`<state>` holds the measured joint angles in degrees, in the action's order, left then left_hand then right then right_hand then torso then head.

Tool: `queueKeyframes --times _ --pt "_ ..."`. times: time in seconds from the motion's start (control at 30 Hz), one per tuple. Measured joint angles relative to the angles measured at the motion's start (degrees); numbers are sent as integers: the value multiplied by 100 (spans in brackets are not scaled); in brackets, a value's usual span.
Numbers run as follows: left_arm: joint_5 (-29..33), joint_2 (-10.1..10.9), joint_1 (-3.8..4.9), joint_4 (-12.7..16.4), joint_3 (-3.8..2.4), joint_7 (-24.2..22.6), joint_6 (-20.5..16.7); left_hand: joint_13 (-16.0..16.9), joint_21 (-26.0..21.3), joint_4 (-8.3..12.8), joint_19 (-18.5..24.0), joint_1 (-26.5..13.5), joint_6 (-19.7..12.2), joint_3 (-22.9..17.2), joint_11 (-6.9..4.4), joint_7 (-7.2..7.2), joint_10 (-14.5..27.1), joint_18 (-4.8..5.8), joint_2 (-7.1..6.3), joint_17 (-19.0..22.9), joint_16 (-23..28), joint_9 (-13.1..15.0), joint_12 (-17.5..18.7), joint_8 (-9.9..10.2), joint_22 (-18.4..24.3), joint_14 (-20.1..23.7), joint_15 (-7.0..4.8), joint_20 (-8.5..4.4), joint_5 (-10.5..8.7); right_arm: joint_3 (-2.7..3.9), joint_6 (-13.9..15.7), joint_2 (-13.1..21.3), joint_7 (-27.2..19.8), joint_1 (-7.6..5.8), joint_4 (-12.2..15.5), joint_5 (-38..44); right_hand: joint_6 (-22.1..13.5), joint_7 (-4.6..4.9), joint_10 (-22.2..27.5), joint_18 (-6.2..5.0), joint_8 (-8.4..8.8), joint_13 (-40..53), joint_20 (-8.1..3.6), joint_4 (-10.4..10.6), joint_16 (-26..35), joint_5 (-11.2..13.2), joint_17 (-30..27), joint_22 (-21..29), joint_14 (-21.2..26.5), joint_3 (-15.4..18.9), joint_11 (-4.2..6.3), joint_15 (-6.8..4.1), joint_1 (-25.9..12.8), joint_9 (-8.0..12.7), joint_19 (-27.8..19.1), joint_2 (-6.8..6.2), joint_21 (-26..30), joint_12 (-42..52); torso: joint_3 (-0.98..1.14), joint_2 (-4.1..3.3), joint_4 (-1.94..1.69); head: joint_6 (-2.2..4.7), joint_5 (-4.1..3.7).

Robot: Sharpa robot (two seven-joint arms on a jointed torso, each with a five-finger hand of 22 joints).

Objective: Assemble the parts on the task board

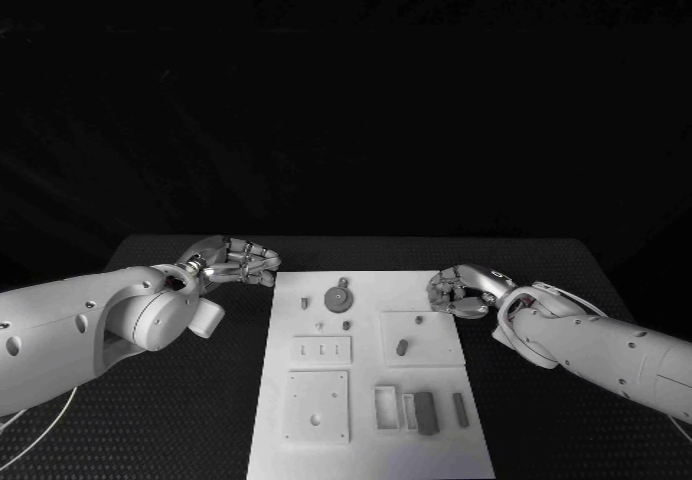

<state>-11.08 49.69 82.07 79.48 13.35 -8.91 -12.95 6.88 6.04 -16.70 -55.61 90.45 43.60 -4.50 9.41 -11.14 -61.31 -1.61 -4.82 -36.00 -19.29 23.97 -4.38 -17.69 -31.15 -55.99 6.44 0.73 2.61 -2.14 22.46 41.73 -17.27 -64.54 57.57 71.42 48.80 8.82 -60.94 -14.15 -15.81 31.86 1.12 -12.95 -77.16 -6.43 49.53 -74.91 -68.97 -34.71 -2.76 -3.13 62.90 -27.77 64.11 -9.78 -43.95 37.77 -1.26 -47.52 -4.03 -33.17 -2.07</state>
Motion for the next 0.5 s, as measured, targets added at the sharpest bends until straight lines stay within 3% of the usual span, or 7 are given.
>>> queueKeyframes --times 0.5 --pt "-3 14 -1 10 -1 2 11 5 0 0 0 0 0 0 0 0 0 0 0 -4 0 -1 0 0 0 0 0 0 0 -1 103 -18 5 22 -8 0 179 -70 -102 -12 -99 3 -19 16 0 0 12 0 -32 16 61 -58 -59 -64 22 59 -38 0 2 0 4 -20 9"
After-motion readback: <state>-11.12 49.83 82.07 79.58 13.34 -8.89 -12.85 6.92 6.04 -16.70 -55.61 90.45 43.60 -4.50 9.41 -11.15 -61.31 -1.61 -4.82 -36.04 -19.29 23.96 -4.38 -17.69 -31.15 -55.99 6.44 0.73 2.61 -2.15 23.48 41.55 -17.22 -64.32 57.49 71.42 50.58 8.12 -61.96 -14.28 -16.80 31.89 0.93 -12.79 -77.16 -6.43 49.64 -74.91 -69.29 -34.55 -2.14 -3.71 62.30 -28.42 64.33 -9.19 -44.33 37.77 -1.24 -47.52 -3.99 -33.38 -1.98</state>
